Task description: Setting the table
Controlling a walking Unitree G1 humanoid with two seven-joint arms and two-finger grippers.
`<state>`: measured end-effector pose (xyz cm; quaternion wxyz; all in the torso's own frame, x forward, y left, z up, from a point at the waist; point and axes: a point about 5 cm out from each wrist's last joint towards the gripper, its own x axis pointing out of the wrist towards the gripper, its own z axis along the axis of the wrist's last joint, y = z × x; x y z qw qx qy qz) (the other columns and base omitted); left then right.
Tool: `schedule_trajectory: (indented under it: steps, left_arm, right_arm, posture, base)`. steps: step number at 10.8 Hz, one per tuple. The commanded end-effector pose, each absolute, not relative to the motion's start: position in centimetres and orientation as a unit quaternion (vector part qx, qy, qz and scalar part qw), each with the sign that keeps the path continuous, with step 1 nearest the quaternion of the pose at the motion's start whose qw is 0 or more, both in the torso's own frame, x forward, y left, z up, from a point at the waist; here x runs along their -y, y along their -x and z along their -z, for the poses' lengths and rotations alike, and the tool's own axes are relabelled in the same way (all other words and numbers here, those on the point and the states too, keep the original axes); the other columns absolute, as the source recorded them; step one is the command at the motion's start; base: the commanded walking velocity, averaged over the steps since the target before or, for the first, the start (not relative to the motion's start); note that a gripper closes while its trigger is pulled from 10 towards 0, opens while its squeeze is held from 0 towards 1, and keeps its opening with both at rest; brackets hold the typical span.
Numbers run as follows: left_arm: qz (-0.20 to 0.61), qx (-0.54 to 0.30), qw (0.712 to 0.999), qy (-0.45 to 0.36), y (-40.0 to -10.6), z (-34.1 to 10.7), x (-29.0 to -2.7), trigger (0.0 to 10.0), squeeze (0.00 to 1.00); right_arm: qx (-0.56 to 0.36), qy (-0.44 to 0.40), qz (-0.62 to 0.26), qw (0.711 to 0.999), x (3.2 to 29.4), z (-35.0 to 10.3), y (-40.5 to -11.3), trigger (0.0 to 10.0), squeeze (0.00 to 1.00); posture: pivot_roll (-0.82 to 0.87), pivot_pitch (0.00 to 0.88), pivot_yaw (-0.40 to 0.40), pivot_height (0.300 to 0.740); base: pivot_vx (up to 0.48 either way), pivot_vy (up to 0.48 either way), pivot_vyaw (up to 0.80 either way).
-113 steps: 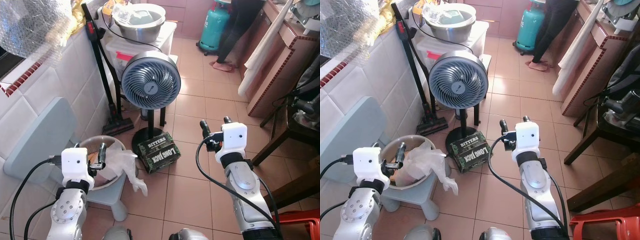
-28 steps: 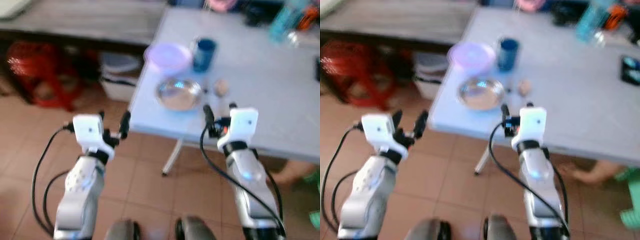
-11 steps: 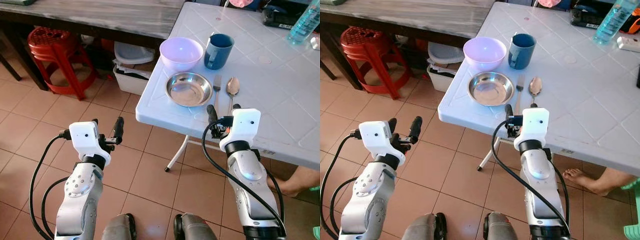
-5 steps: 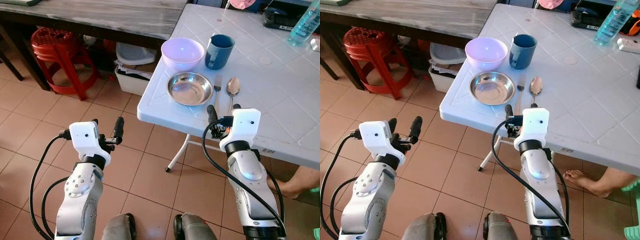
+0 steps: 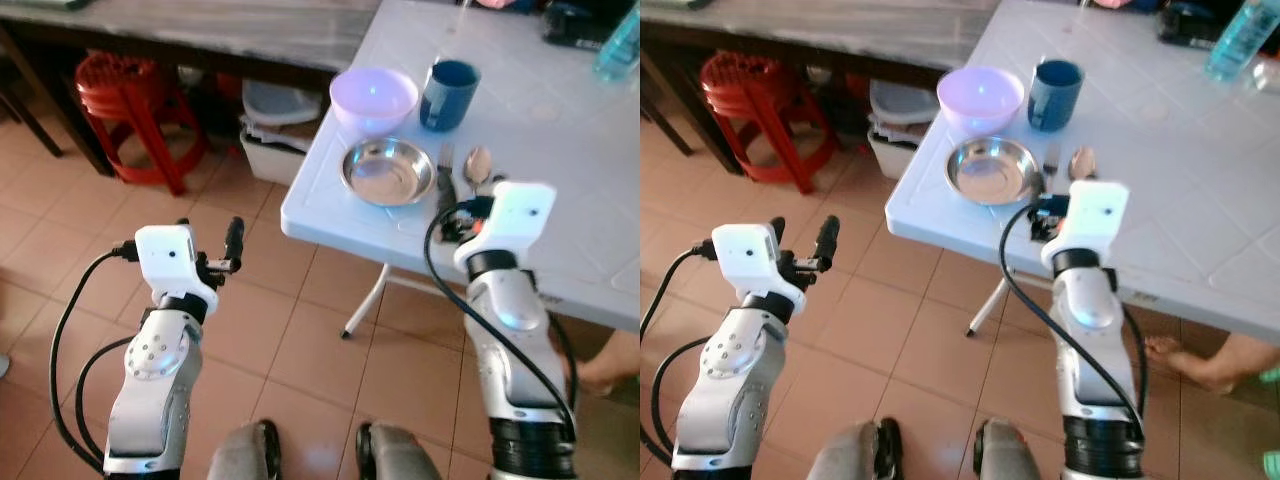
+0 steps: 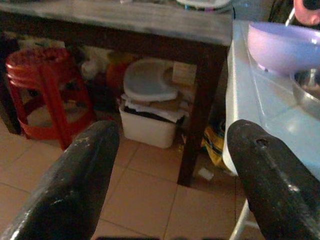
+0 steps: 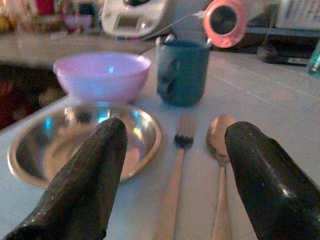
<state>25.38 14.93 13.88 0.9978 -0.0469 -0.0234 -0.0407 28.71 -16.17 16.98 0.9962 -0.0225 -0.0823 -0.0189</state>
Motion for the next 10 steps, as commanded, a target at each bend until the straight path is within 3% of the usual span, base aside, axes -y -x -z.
schedule_trajectory:
  steps: [1, 2, 3, 4, 10]
  left_arm:
    - [0.039, 0.016, 0.998, 0.043, -25.1, -13.6, -14.9, 10.0, 0.0]
    - [0.04, 0.014, 0.998, 0.04, -25.1, -13.6, -14.8, 10.0, 0.0]
    - [0.041, 0.014, 0.998, 0.038, -25.1, -13.7, -14.9, 10.0, 0.0]
    - [0.044, 0.013, 0.998, 0.035, -25.0, -13.7, -14.9, 10.0, 0.0]
    - [0.05, 0.006, 0.998, 0.024, -24.7, -13.8, -15.0, 10.0, 0.0]
  right_arm:
    - [0.091, 0.046, 0.017, 0.995, 16.1, -17.1, -28.7, 10.0, 0.45]
    - [0.07, 0.012, 0.047, 0.996, 16.7, -16.9, -29.3, 10.0, 0.92]
    - [0.064, -0.007, 0.071, 0.995, 17.1, -16.9, -30.1, 10.0, 0.73]
    - [0.058, -0.025, 0.037, 0.997, 16.8, -17.2, -30.6, 10.0, 0.03]
    - [0.054, -0.086, -0.016, 0.995, 14.2, -18.4, -32.5, 10.0, 0.0]
  posture:
    - [-0.02, 0.226, 0.048, 0.74]
    - [-0.02, 0.226, 0.048, 0.74]
    - [-0.01, 0.233, 0.053, 0.74]
    - [-0.01, 0.242, 0.058, 0.74]
    - [0.01, 0.262, 0.064, 0.74]
  base:
    - [0.0, 0.0, 0.0]
    - [0.0, 0.0, 0.0]
    - [0.0, 0.0, 0.0]
    - [0.0, 0.0, 0.0]
    - [0.0, 0.0, 0.0]
